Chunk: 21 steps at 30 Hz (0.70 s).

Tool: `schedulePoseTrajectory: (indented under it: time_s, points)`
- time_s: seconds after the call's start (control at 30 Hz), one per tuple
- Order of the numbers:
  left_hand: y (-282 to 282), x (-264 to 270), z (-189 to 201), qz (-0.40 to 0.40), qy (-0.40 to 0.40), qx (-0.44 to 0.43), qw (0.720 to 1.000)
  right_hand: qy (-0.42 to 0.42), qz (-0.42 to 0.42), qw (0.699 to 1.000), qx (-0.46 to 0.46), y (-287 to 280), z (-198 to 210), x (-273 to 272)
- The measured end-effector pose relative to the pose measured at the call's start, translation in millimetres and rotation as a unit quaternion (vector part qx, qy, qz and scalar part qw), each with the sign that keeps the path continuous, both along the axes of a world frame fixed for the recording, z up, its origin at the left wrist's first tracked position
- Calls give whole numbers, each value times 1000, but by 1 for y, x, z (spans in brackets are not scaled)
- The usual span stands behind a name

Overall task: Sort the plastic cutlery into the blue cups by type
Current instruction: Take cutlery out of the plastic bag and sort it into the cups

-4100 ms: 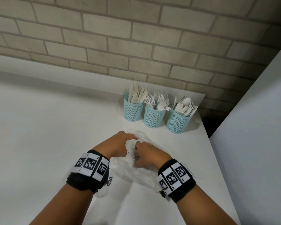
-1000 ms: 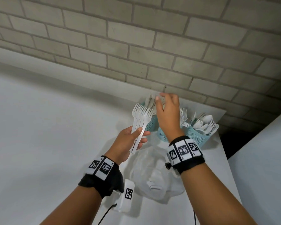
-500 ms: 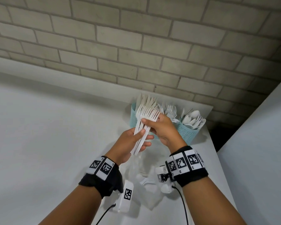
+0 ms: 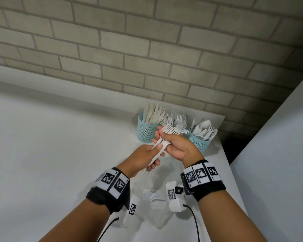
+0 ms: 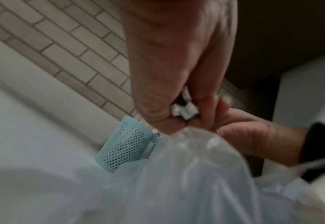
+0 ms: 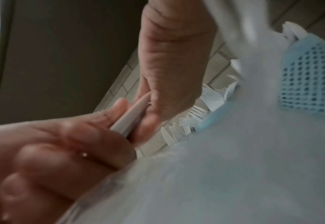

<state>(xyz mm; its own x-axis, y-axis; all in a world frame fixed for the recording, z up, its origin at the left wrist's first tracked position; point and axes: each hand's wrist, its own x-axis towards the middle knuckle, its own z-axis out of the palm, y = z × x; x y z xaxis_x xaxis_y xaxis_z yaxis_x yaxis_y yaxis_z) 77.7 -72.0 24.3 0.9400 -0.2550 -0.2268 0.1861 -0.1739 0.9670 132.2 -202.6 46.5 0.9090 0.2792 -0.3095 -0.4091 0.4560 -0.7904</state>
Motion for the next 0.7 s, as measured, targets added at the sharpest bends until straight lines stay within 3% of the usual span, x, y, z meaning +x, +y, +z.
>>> schedulePoseTrajectory:
  time_s: [0.1,0.17,0.27,0.33,0.43,0.57,0.7]
  points:
    - [-3,1,-5,68,-94,134,984,-39,-118,989,-83,-10,10,12]
    - [0,0,-7,86,-133,203,966,-82,-230,965,-93,-24,19,25]
    - [6,0,-9,26,-175,312,934,-159,-379,912,0,-39,34,38]
    - [7,0,-11,-30,-187,358,914,-211,-427,879,-1,-42,40,44]
    - [10,1,-14,-50,-186,379,905,-250,-443,861,-33,-39,42,49]
    - [12,3,-16,-45,-151,374,914,-245,-428,866,-82,-32,32,61]
    - [16,5,-17,-51,-118,365,922,-269,-377,846,-264,-27,8,72]
